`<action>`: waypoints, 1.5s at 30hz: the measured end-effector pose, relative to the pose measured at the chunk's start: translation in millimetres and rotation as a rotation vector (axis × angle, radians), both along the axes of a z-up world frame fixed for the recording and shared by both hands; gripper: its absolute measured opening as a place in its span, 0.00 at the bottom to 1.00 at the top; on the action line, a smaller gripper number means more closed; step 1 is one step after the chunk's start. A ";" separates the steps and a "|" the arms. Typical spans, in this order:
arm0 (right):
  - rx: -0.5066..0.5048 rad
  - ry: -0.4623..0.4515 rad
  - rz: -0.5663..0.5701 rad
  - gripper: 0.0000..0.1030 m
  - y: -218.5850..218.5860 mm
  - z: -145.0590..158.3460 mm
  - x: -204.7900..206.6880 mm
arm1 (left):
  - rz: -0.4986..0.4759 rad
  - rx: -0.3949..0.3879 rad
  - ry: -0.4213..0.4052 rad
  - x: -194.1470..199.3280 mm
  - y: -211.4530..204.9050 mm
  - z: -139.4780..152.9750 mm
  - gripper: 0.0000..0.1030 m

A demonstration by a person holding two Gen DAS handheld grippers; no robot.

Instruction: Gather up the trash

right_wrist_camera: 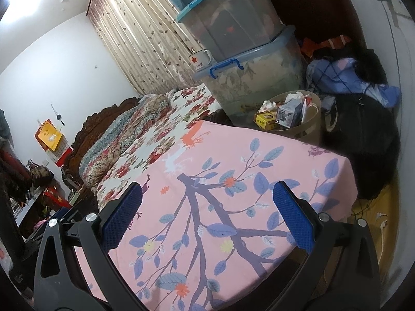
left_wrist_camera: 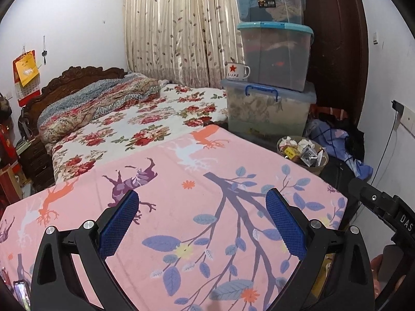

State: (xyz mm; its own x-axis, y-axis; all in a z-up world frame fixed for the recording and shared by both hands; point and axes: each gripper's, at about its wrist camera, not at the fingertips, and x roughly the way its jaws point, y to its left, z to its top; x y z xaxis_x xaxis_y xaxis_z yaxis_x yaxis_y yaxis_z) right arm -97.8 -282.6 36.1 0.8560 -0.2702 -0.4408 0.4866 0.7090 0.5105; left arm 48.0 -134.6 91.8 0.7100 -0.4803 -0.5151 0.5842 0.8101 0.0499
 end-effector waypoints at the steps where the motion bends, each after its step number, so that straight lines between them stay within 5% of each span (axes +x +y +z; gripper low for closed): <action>1: 0.001 -0.002 -0.001 0.97 -0.1 0.0 -0.6 | 0.001 -0.001 -0.005 -0.6 -0.2 0.1 0.92; 22: 0.000 -0.001 0.002 0.97 -0.8 -0.5 0.8 | 0.006 0.019 -0.076 -6.0 -5.6 2.1 0.92; 33: -0.024 -0.006 0.016 0.97 2.4 3.8 2.8 | 0.012 0.057 0.001 5.6 -7.0 -1.4 0.92; 45: -0.025 -0.001 0.022 0.97 5.2 3.4 4.3 | 0.060 0.083 -0.068 1.7 -4.3 -1.1 0.92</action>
